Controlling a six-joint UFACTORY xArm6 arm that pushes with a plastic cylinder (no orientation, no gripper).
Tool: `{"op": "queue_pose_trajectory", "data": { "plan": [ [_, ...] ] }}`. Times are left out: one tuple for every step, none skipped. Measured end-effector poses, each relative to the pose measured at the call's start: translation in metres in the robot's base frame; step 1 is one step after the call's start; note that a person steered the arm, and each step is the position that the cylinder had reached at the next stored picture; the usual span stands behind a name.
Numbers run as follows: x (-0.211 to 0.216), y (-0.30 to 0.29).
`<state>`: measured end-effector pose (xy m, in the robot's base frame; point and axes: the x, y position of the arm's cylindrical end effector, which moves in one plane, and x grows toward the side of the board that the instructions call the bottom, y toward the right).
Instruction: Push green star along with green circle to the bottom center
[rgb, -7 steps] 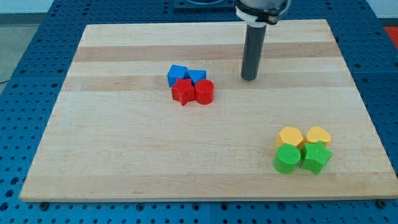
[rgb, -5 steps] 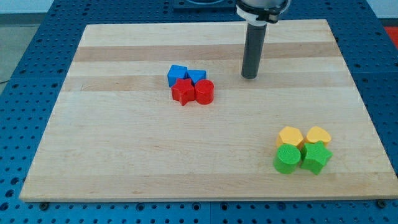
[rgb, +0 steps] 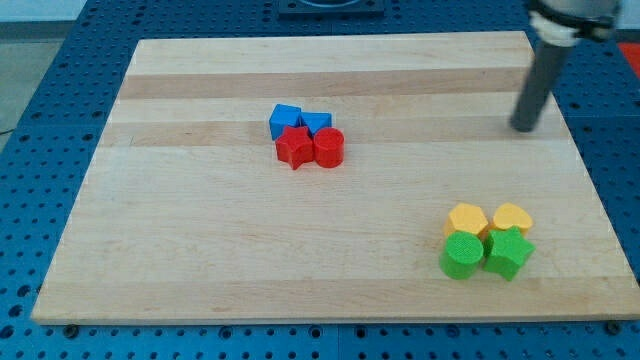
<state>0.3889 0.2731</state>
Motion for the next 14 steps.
{"op": "queue_pose_trajectory", "data": {
  "plan": [
    [0.028, 0.072],
    [0.028, 0.072],
    [0.068, 0.072],
    [0.149, 0.072],
    [0.211, 0.057],
    [0.220, 0.012],
    [0.207, 0.004],
    [0.184, 0.011],
    [0.175, -0.007],
    [0.182, -0.048],
    [0.188, -0.064],
    [0.188, -0.079],
    [0.188, -0.072],
    [0.185, -0.058]
  ]
}}
